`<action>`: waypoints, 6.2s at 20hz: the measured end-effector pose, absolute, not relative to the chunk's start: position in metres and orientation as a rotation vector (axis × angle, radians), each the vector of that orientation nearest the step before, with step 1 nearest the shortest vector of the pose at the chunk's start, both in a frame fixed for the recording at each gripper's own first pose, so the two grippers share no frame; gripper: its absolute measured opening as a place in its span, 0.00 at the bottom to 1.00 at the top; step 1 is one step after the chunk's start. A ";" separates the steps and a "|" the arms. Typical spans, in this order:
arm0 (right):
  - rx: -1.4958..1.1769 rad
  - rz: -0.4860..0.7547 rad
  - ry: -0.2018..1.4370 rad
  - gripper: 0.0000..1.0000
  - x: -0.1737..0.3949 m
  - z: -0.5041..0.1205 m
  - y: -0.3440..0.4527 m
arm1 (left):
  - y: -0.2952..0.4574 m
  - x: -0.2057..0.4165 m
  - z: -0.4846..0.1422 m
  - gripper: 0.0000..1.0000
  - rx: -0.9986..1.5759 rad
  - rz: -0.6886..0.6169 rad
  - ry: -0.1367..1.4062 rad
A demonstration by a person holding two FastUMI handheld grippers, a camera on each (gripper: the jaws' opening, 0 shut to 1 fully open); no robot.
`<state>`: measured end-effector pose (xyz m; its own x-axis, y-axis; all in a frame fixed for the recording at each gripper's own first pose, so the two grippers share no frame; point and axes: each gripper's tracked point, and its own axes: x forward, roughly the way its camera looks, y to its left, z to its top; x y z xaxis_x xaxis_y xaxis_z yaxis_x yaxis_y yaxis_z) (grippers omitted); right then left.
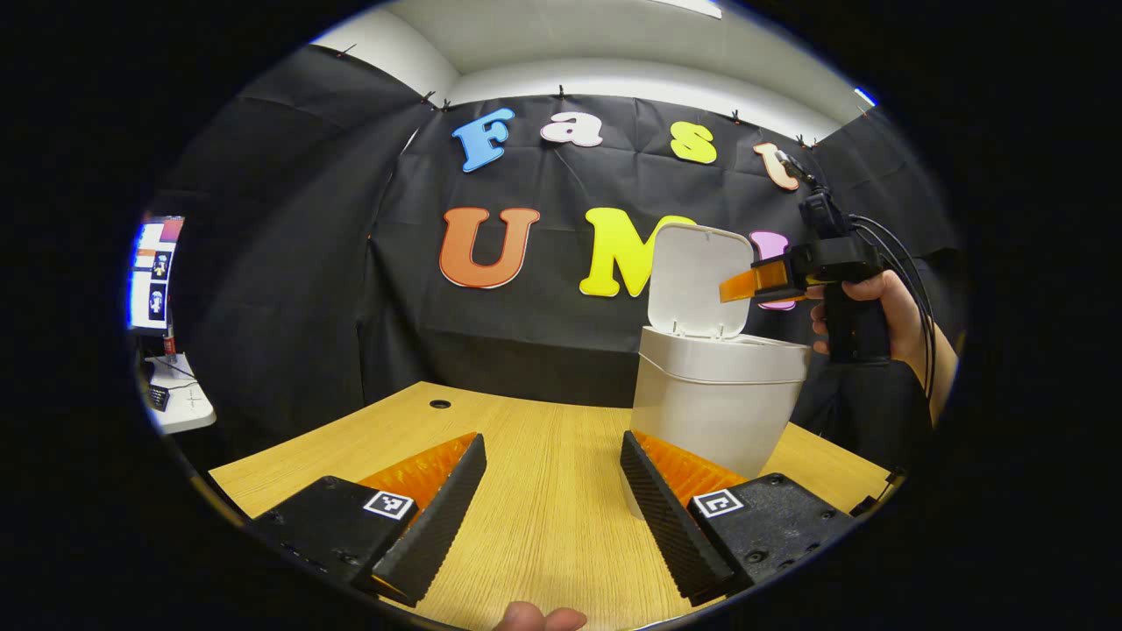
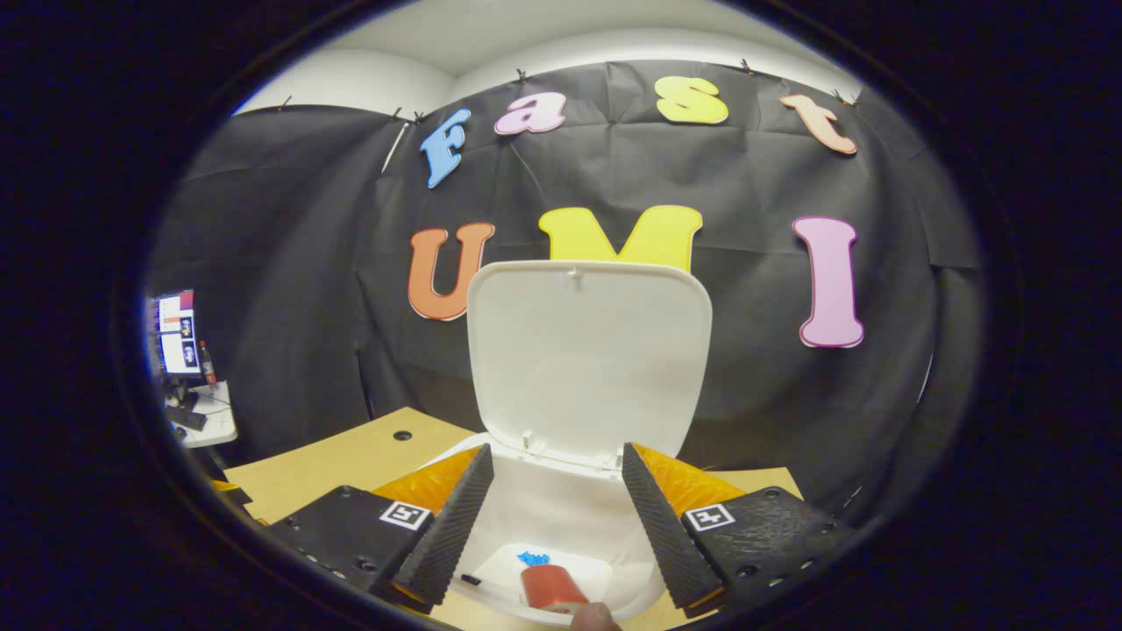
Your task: Press the lid of the desktop garbage bin to open it, pick up the crumpled paper on the desktop and throw it into the bin, then pick up the pop can on the desktop and drop it into the bin, and finally close the garbage bin lid.
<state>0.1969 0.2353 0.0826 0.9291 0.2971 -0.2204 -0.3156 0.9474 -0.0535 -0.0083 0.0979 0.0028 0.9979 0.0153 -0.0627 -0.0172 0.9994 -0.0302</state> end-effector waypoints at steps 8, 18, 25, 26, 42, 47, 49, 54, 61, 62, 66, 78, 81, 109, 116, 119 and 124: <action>-0.226 0.318 0.048 0.94 0.219 0.131 0.207 | 0.080 0.016 0.017 0.98 -0.090 -0.048 0.004; -0.095 0.262 -0.246 0.92 0.191 0.244 0.236 | 0.082 0.034 0.041 0.98 -0.065 -0.072 0.001; 0.067 0.169 -0.114 0.93 0.257 0.231 0.230 | 0.102 0.030 0.069 0.98 -0.066 -0.036 -0.046; 0.072 0.165 -0.105 0.93 0.263 0.231 0.230 | 0.104 0.032 0.069 0.98 -0.065 -0.032 -0.047; 0.048 0.203 -0.027 0.91 0.278 0.211 0.256 | 0.086 0.020 0.049 0.98 -0.005 -0.062 -0.002; 0.015 0.211 -0.005 0.92 0.279 0.204 0.259 | 0.090 0.015 0.039 0.98 -0.025 -0.056 0.021; 0.026 0.211 0.009 0.91 0.277 0.200 0.261 | 0.093 0.014 0.037 0.98 -0.028 -0.046 0.028; 0.021 0.204 0.035 0.92 0.263 0.198 0.261 | 0.096 0.008 0.039 0.98 -0.030 -0.041 0.022; 0.021 0.197 0.084 0.94 0.241 0.191 0.261 | 0.098 -0.004 0.039 0.98 -0.035 -0.030 0.025; 0.019 0.197 0.095 0.93 0.236 0.189 0.261 | 0.100 -0.007 0.040 0.98 -0.035 -0.024 0.023; 0.010 0.225 0.149 0.93 0.209 0.177 0.265 | 0.101 -0.014 0.039 0.98 -0.016 -0.008 0.028; -0.053 0.263 0.336 0.92 0.166 0.083 0.254 | 0.091 -0.036 0.037 0.98 0.047 0.012 0.008; -0.115 0.287 0.326 0.94 0.152 0.071 0.258 | 0.088 -0.036 0.031 0.98 0.030 0.011 0.018; -0.002 0.287 0.264 0.96 0.125 0.017 0.261 | 0.058 -0.027 0.024 0.97 0.037 -0.007 0.023; -0.033 0.244 0.199 0.98 0.126 0.011 0.260 | 0.076 -0.026 0.024 0.98 0.019 0.009 -0.007; -0.017 0.236 0.185 0.98 0.124 0.012 0.260 | 0.082 -0.024 0.020 0.98 -0.010 0.025 -0.004; -0.039 0.181 0.101 0.95 0.121 0.033 0.255 | 0.080 -0.024 0.017 0.98 -0.027 0.021 0.017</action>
